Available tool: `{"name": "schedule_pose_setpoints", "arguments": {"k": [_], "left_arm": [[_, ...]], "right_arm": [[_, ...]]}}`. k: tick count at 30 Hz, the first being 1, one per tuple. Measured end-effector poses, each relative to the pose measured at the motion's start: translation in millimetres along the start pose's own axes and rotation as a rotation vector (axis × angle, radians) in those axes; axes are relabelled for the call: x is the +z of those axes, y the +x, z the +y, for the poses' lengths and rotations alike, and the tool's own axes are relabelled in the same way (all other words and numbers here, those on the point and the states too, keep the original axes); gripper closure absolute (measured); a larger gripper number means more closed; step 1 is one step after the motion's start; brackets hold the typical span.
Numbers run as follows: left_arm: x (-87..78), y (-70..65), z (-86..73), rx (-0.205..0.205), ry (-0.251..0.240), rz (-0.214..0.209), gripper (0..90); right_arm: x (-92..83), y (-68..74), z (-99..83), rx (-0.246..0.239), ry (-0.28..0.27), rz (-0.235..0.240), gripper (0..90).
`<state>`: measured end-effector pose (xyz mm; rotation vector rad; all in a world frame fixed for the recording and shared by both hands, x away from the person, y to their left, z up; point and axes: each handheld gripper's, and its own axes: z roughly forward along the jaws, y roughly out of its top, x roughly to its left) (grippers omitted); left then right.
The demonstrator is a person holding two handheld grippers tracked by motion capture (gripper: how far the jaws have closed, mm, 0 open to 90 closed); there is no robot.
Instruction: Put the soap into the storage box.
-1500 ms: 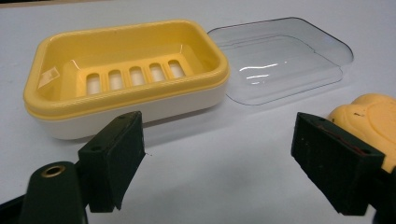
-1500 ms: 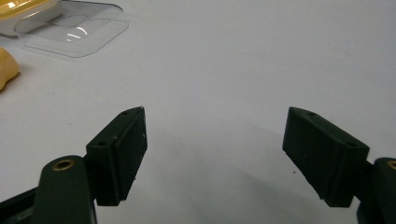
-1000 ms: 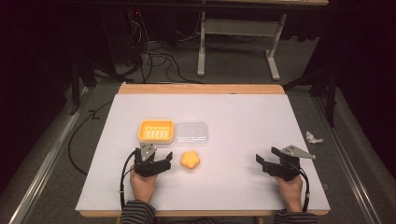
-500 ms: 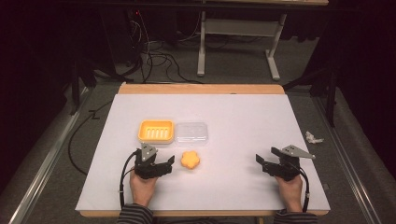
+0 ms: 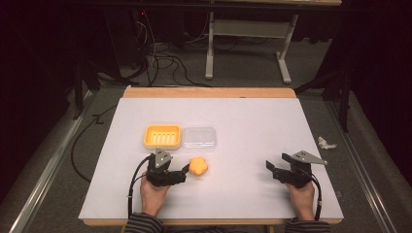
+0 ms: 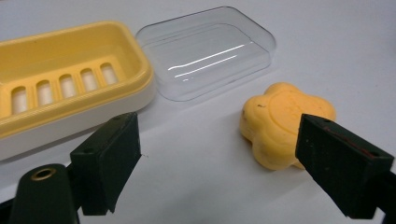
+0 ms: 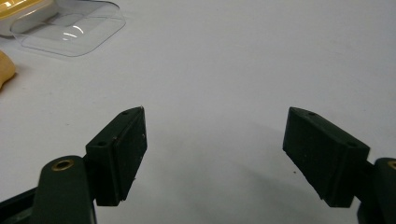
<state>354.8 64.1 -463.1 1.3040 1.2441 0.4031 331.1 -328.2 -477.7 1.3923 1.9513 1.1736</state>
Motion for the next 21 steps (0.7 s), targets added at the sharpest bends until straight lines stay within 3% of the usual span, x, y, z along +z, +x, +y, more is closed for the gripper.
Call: {"name": "schedule_pose_setpoints", "arguments": {"k": [9, 16, 21], "left_arm": [[2.7, -13.9, -1.0, 0.019, 0.029, -0.026, 13.4], [14.0, -27.9, -3.7, 0.062, 0.050, -0.054, 13.5], [21.1, -34.3, -9.4, 0.088, 0.094, -0.053, 13.5]], "right_arm": [[0.1, 0.6, 0.1, 0.000, 0.008, -0.001, 22.1], [0.7, 0.6, 0.3, -0.004, 0.010, -0.003, 22.0], [0.8, 0.2, 0.3, -0.001, 0.011, -0.002, 22.0]]}}
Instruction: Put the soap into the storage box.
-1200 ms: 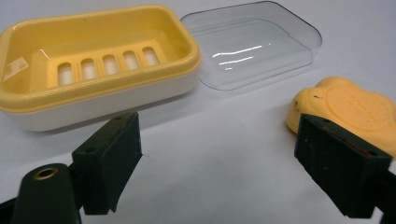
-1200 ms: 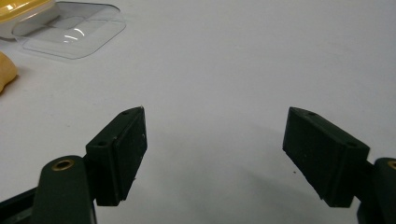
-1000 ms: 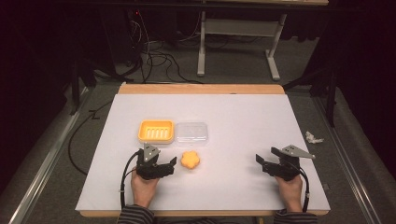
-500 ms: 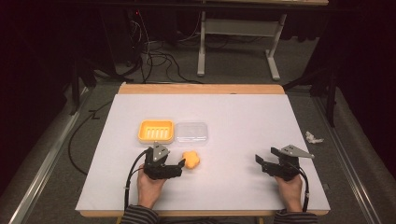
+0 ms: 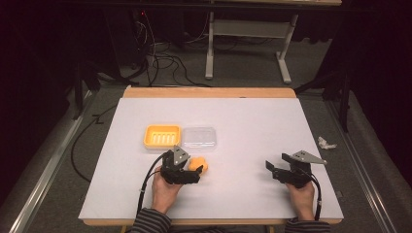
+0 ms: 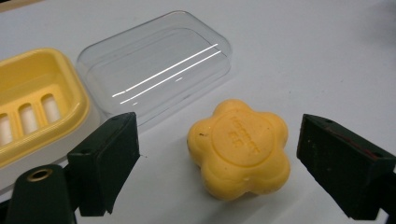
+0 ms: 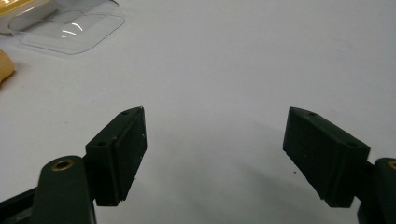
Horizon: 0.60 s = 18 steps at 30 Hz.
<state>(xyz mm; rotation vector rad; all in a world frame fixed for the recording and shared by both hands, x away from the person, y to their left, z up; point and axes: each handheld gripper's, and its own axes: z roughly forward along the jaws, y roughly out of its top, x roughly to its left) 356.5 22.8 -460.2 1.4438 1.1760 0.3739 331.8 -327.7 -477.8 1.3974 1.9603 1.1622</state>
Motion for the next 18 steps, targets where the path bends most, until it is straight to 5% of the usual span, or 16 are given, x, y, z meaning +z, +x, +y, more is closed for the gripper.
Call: {"name": "schedule_pose_setpoints", "arguments": {"k": [18], "left_arm": [[24.9, -13.5, -19.9, 0.060, 0.091, 0.035, 15.9]], "right_arm": [[0.2, 0.3, 0.2, 0.001, 0.006, 0.003, 21.9]]}}
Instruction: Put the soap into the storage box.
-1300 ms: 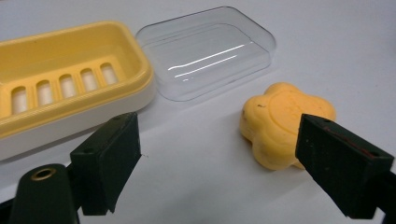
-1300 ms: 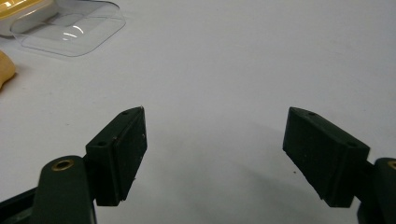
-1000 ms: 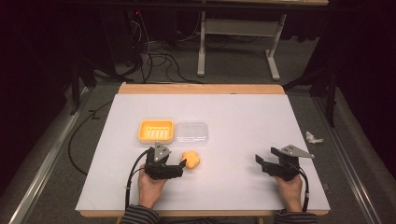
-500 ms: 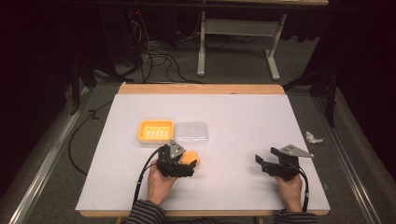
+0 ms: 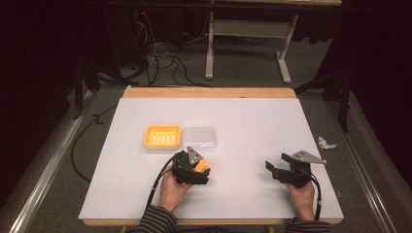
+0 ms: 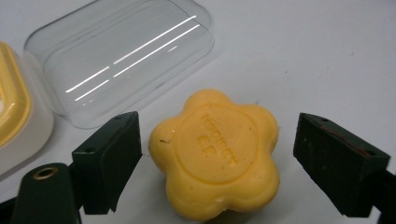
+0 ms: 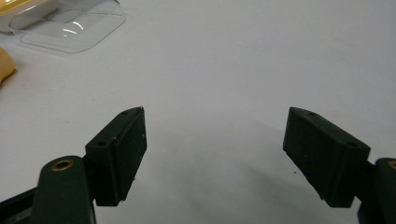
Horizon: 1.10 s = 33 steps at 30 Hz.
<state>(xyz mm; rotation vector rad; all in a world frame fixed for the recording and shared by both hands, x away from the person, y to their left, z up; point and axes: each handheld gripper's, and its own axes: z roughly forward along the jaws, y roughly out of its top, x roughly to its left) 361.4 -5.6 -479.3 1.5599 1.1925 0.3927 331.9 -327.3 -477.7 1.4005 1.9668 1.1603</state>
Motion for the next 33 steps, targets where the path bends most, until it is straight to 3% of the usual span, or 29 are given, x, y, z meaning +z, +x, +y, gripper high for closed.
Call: {"name": "schedule_pose_setpoints", "arguments": {"k": [5, 10, 13, 33], "left_arm": [[5.8, 0.6, -4.6, 0.008, 0.022, 0.013, 16.3], [10.5, 5.7, -6.5, -0.029, 0.030, 0.039, 22.4], [10.2, 6.6, -6.2, -0.041, 0.031, 0.035, 25.2], [4.2, 9.1, -5.8, -0.018, 0.028, -0.011, 26.3]], "right_arm": [[-0.1, 0.0, 0.0, 0.000, 0.000, -0.001, 21.9], [0.1, 0.0, 0.0, -0.001, 0.000, 0.000, 21.8], [0.2, 0.1, -0.1, -0.003, -0.002, 0.000, 21.8], [0.4, 0.5, 0.1, -0.003, 0.003, -0.001, 21.8]]}}
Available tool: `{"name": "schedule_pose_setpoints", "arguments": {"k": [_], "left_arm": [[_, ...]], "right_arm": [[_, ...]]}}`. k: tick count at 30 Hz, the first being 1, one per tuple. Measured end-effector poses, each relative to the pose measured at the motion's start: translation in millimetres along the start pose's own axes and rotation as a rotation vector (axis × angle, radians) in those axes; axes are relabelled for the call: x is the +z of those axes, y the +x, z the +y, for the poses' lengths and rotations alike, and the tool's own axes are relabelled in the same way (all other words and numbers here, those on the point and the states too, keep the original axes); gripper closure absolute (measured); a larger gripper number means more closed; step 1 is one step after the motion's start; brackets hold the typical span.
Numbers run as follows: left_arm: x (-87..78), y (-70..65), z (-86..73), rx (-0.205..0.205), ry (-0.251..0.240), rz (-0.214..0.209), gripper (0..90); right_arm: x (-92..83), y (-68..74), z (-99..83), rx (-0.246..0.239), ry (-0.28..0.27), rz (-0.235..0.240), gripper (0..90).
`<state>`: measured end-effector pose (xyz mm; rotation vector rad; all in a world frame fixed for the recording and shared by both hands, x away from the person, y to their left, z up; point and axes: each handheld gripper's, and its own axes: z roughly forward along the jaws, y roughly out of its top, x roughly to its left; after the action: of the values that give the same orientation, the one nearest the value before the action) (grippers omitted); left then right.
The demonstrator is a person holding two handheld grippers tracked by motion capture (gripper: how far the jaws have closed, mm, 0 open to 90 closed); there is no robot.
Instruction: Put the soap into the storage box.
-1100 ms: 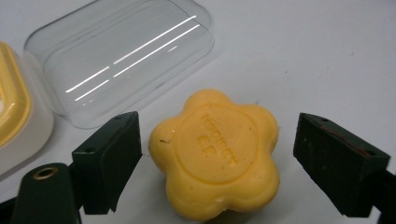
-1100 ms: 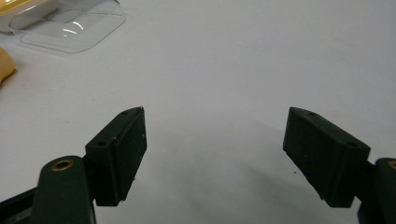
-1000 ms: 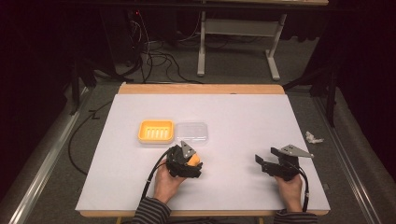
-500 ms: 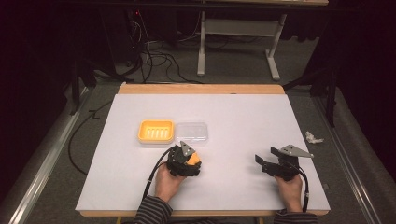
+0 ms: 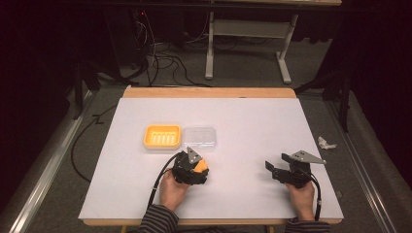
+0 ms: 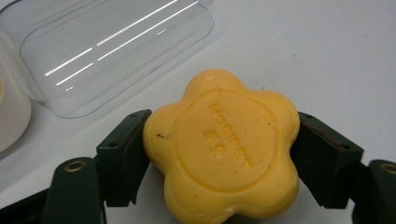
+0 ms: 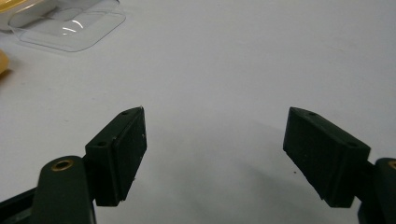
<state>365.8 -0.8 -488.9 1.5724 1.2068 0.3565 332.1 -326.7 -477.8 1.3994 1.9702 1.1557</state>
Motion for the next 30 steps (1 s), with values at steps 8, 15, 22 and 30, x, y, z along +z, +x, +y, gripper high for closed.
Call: {"name": "schedule_pose_setpoints", "arguments": {"k": [8, 15, 22, 30], "left_arm": [[-5.8, 1.4, 2.5, 0.005, -0.004, -0.008, 26.5], [-11.1, 5.5, 6.8, -0.024, -0.019, -0.011, 26.6], [-21.1, 6.7, 12.4, -0.047, -0.037, -0.027, 26.6], [-35.5, 9.4, 22.4, -0.088, -0.066, -0.036, 26.6]], "right_arm": [[0.0, -0.1, -0.1, 0.002, -0.001, -0.001, 21.7], [-0.1, -0.1, 0.0, 0.004, 0.001, -0.002, 21.6], [0.2, 0.2, 0.1, 0.001, 0.005, -0.002, 21.6], [0.3, 0.2, 0.1, 0.000, 0.004, -0.003, 21.5]]}}
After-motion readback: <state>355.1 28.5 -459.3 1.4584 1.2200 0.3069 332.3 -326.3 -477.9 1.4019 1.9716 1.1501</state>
